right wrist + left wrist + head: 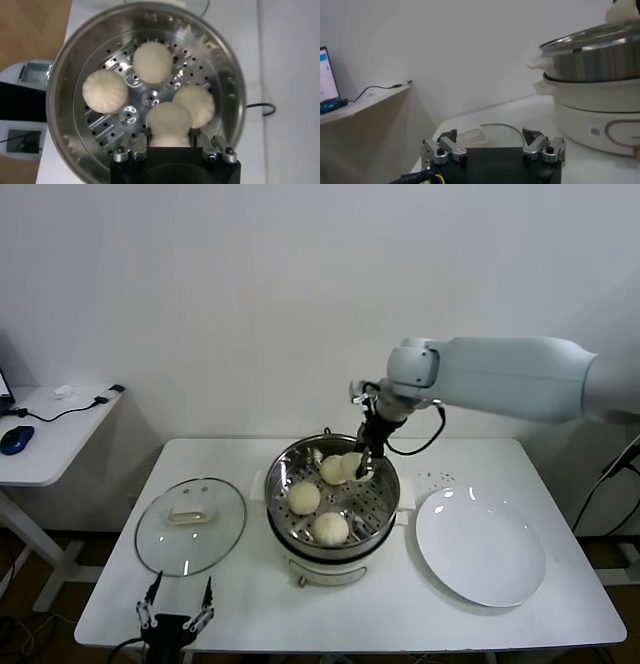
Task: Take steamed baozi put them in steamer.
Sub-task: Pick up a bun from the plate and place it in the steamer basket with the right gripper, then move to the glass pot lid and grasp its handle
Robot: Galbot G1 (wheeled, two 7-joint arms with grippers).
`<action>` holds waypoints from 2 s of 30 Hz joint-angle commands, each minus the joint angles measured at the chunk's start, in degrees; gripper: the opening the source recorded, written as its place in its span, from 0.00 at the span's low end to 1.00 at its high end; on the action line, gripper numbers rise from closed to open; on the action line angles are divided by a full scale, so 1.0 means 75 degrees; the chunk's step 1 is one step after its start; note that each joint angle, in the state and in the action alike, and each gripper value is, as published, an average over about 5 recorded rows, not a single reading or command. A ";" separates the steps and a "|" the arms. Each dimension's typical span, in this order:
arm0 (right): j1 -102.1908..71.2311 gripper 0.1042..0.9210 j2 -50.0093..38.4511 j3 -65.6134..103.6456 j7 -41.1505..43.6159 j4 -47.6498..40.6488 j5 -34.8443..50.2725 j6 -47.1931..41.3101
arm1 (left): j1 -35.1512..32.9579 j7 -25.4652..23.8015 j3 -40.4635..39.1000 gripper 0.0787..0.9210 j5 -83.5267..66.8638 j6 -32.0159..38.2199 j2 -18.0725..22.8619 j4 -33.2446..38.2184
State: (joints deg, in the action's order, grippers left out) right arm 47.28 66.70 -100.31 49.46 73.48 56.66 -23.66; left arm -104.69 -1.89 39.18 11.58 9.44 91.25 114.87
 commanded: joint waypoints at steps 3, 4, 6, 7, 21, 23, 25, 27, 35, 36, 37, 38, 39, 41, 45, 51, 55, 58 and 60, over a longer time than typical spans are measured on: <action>-0.0440 0.51 0.0518 -0.0610 -0.0480 0.0167 -0.0009 -0.0230 | -0.0002 0.0002 0.0042 0.88 -0.0077 0.0019 -0.0018 -0.0059; -0.0470 0.51 0.0508 -0.0616 -0.0487 0.0163 -0.0041 -0.0237 | -0.0001 0.0001 0.0043 0.88 -0.0077 0.0020 -0.0019 -0.0066; -0.0518 0.51 0.0485 -0.0629 -0.0495 0.0163 -0.0121 -0.0252 | 0.0000 0.0001 0.0044 0.88 -0.0075 0.0021 -0.0021 -0.0082; -0.0536 0.51 0.0472 -0.0632 -0.0502 0.0169 -0.0149 -0.0261 | 0.0001 0.0001 0.0045 0.88 -0.0075 0.0022 -0.0022 -0.0090; -0.0541 0.62 0.0361 -0.0479 -0.0467 0.0116 -0.0076 -0.0414 | 0.0080 -0.0010 0.0044 0.88 -0.0035 -0.0005 -0.0032 -0.0133; -0.0464 0.70 0.0318 -0.0435 -0.0414 0.0083 -0.0027 -0.0405 | 0.0085 -0.0010 0.0041 0.88 -0.0025 -0.0006 -0.0031 -0.0132; -0.0370 0.76 0.0249 -0.0409 -0.0324 0.0074 -0.0015 -0.0380 | 0.0091 -0.0011 0.0039 0.88 -0.0021 -0.0008 -0.0030 -0.0126; -0.0277 0.82 0.0139 -0.0366 -0.0234 0.0100 -0.0018 -0.0355 | 0.0097 -0.0015 0.0041 0.88 -0.0018 -0.0011 -0.0040 -0.0116; 0.0214 0.88 -0.0760 0.0032 0.0067 0.0437 0.0072 0.0104 | 0.0098 -0.0028 0.0025 0.88 -0.0064 -0.0049 -0.0116 -0.0089; 0.0292 0.88 -0.0944 0.0110 0.0111 0.0524 0.0069 0.0210 | 0.0094 -0.0029 0.0015 0.88 -0.0049 -0.0045 -0.0115 -0.0085; 0.0355 0.88 -0.1103 0.0177 0.0141 0.0597 0.0067 0.0301 | 0.0093 -0.0029 0.0008 0.88 -0.0035 -0.0044 -0.0112 -0.0080; 0.0410 0.88 -0.1287 0.0264 0.0149 0.0670 0.0069 0.0412 | 0.0092 -0.0030 0.0003 0.88 -0.0019 -0.0042 -0.0107 -0.0074; 0.0441 0.88 -0.1487 0.0377 0.0101 0.0733 0.0071 0.0538 | 0.0092 -0.0030 0.0003 0.88 -0.0004 -0.0041 -0.0104 -0.0066; 0.0405 0.88 -0.1928 0.0633 -0.0131 0.0820 0.0089 0.0898 | 0.0095 -0.0030 0.0011 0.88 0.0013 -0.0043 -0.0101 -0.0048; -0.0116 0.88 -0.3126 0.1358 -0.1261 0.1133 0.0278 0.2045 | 0.0125 -0.0027 0.0071 0.88 0.0036 -0.0057 -0.0102 0.0003; -0.1999 0.88 -0.4945 0.2976 -0.3135 0.2020 0.0541 0.3459 | 0.0207 -0.0023 0.0207 0.88 0.0065 -0.0075 -0.0113 0.0062; -0.4255 0.88 -0.5766 0.5148 -0.3706 0.2256 0.0330 0.3947 | 0.0275 -0.0032 0.0259 0.88 0.0192 -0.0073 -0.0099 0.0147; -0.6559 0.88 -0.6100 0.7541 -0.3942 0.2337 0.0056 0.4119 | 0.0298 -0.0044 0.0303 0.88 0.0328 -0.0024 -0.0091 0.0219; -0.7967 0.88 -0.6163 0.9022 -0.4053 0.2381 -0.0066 0.4184 | 0.0304 -0.0052 0.0344 0.88 0.0432 0.0004 -0.0078 0.0265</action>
State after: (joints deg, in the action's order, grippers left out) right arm 28.36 35.07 -74.92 30.54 86.63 58.50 -2.43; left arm -102.65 -2.19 41.20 12.81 9.01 90.49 116.05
